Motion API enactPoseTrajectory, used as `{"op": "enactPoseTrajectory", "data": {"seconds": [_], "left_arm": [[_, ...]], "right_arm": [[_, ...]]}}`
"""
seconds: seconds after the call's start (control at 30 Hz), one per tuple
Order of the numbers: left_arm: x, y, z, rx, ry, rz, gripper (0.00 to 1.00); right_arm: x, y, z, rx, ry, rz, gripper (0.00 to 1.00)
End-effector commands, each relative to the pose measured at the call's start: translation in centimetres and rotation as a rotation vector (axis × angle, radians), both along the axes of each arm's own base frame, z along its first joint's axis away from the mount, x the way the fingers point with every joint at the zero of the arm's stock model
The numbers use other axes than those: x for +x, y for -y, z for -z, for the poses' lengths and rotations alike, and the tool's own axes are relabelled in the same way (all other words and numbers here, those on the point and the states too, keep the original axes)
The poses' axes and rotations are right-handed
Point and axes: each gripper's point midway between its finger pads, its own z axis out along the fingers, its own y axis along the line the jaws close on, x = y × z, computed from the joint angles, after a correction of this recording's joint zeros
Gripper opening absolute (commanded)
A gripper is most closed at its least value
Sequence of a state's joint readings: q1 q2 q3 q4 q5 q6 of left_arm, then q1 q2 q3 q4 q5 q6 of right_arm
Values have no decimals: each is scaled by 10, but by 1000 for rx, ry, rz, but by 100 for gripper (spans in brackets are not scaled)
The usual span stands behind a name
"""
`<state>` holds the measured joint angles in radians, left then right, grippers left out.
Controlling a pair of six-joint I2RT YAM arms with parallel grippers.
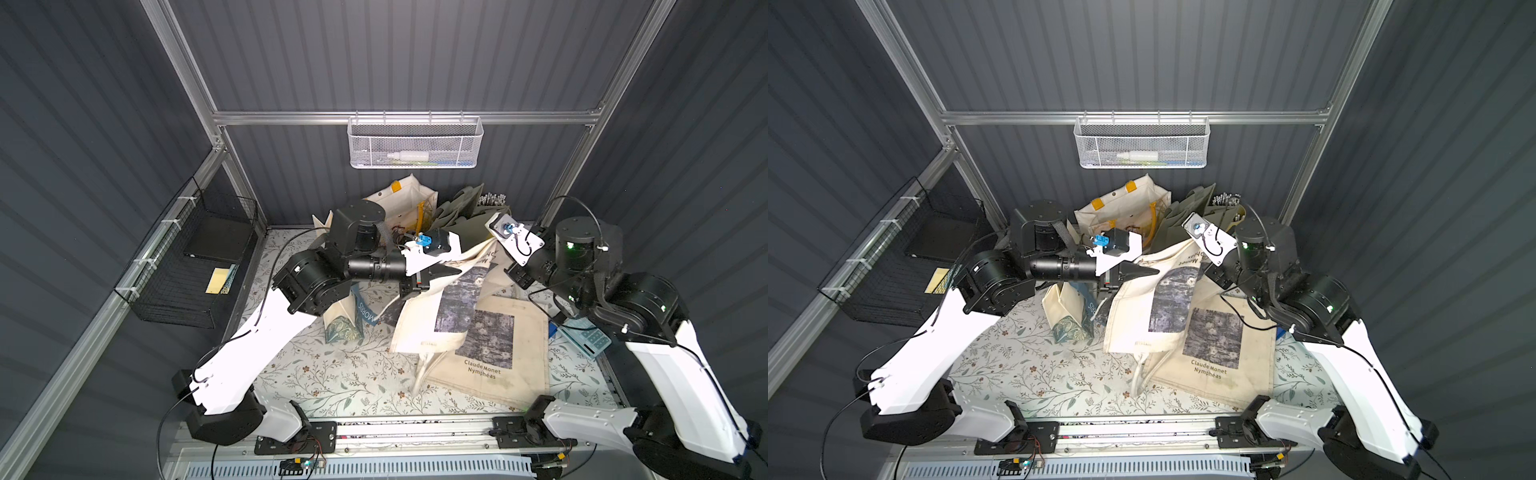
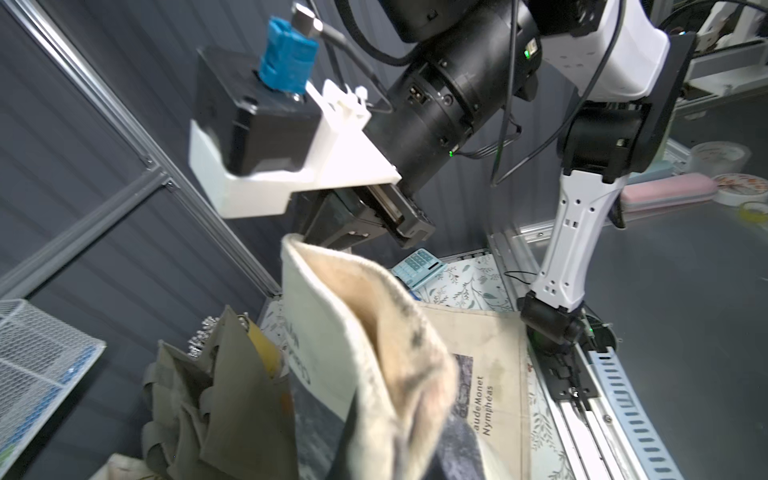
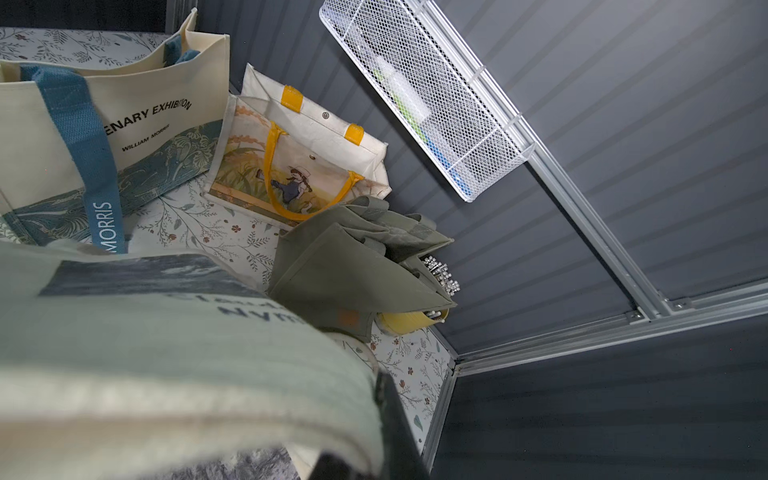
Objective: Put away the canvas bag
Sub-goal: Press the canvas bag.
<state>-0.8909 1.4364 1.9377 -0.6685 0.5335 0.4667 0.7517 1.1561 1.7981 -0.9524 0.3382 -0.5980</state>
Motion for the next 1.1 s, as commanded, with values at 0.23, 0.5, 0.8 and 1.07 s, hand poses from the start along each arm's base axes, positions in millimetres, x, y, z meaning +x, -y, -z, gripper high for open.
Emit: {"op": "enactPoseTrajectory", "data": {"seconds": [0.23,0.5,0.8,1.07], "left_arm": [[-7,-8,-35,-66,61,-10,0],[-36,-11,-55,-71,34,137,0],[-37,-11,-60,-81,-24,187,0],[-13,-33,-72,-163,-166,231,0]], "right_arm": [[-4,2,-7,74,56,-14,0],[-16,-3,-1,106,24,-88,37],[-21,10,15,80,0,-54,72],[-31,10,19,105,-36,-82,70]]}}
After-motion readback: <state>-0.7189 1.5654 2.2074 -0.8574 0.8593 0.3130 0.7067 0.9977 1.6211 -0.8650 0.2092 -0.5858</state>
